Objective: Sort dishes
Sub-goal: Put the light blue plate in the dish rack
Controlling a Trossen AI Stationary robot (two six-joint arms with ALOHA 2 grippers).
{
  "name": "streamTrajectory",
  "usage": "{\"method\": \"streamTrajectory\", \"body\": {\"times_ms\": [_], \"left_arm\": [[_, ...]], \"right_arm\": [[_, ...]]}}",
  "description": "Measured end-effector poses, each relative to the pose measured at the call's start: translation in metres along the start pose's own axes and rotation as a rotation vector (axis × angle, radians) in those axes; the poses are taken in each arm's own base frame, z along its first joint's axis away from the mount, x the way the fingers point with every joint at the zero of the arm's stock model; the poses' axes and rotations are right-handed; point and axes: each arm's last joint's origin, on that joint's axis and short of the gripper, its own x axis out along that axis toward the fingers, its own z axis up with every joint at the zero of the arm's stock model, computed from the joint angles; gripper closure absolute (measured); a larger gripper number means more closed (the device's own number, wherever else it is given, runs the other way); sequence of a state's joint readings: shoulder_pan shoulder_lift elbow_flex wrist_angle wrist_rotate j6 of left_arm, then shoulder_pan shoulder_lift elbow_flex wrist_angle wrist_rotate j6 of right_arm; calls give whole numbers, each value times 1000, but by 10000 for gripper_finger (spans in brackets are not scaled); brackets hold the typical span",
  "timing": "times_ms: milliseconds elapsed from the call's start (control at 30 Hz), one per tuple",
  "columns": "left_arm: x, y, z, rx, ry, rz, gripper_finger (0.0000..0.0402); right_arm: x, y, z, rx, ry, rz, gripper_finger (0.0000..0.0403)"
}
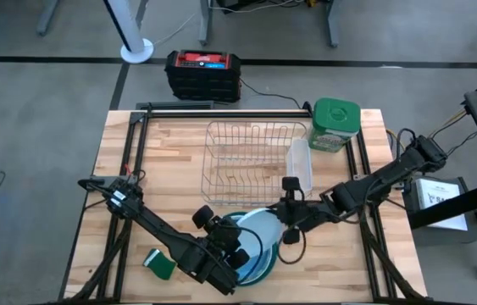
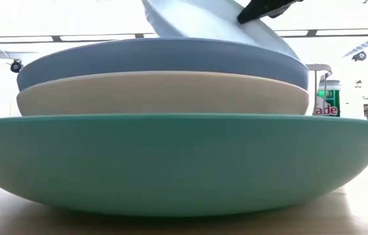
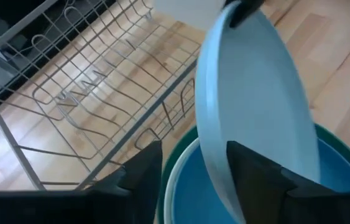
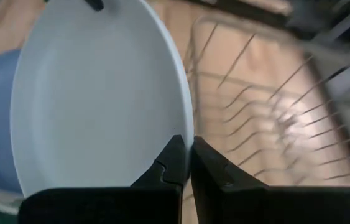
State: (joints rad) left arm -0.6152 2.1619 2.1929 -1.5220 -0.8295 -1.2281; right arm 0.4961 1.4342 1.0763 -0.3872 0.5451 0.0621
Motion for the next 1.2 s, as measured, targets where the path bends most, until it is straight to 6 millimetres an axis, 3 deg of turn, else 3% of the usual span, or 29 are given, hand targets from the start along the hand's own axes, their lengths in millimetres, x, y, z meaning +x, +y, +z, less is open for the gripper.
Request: {"method": "streamTrajectory", "body": {"times_ms": [233, 467, 567, 733, 967, 1200], "left_arm": [[-1, 0, 0, 33, -27, 8, 219], [1, -1, 2, 61, -70, 18, 241], [1, -1, 3, 60, -104, 30, 275], [-1, 1, 5, 44, -144, 51, 377], [-5, 9, 12, 62, -157, 76, 378], [-19, 25, 35, 95, -236, 83, 378]], "right_arm": [[-6, 7, 10, -124, -108, -87, 401], [-7, 7, 19, -161, -183, -92, 401], [-8, 7, 20, -161, -192, -94, 401], [-7, 6, 20, -156, -195, -105, 394], [-6, -2, 19, -90, -171, -151, 352], [-35, -22, 11, 63, -122, -192, 279]]}}
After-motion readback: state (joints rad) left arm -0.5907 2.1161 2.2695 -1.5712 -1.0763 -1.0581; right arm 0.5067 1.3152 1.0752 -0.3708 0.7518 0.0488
